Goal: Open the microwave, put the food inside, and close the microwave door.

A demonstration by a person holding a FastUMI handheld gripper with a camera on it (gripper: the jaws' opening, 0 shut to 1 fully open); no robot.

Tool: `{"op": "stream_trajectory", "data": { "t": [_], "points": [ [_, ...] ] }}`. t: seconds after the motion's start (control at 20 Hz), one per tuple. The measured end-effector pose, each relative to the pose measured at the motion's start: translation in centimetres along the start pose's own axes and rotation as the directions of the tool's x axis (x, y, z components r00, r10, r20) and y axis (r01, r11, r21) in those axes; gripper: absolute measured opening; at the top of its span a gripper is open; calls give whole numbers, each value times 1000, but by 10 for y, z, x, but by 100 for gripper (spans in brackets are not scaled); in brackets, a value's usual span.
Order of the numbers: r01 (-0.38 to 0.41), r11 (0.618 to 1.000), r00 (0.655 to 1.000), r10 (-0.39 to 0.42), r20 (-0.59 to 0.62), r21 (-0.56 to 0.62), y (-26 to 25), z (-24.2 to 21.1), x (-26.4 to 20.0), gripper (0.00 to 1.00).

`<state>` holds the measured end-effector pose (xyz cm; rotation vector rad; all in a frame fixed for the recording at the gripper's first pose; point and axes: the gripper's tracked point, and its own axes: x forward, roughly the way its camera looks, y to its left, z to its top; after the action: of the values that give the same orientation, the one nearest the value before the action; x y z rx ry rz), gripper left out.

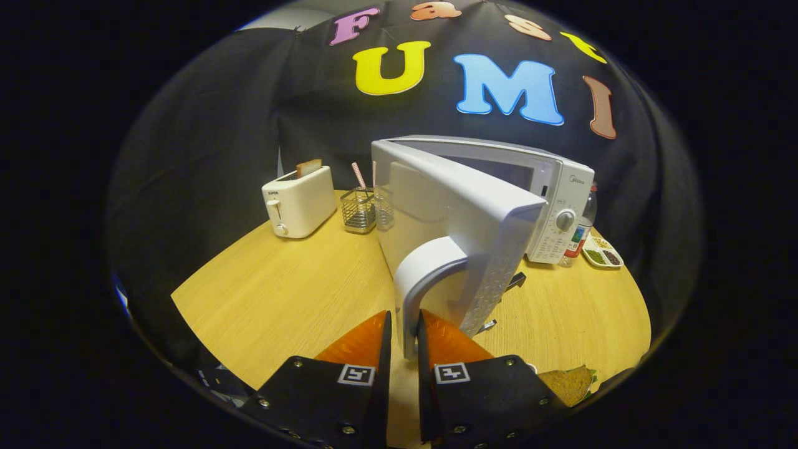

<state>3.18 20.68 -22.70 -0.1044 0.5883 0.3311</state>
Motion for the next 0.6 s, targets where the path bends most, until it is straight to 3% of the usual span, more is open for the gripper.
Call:
{"op": "stream_trajectory", "data": {
  "t": [0.6],
  "points": [
    [-125,991,992,125,2,-42,100,-6,-11,21]
  ]
}}
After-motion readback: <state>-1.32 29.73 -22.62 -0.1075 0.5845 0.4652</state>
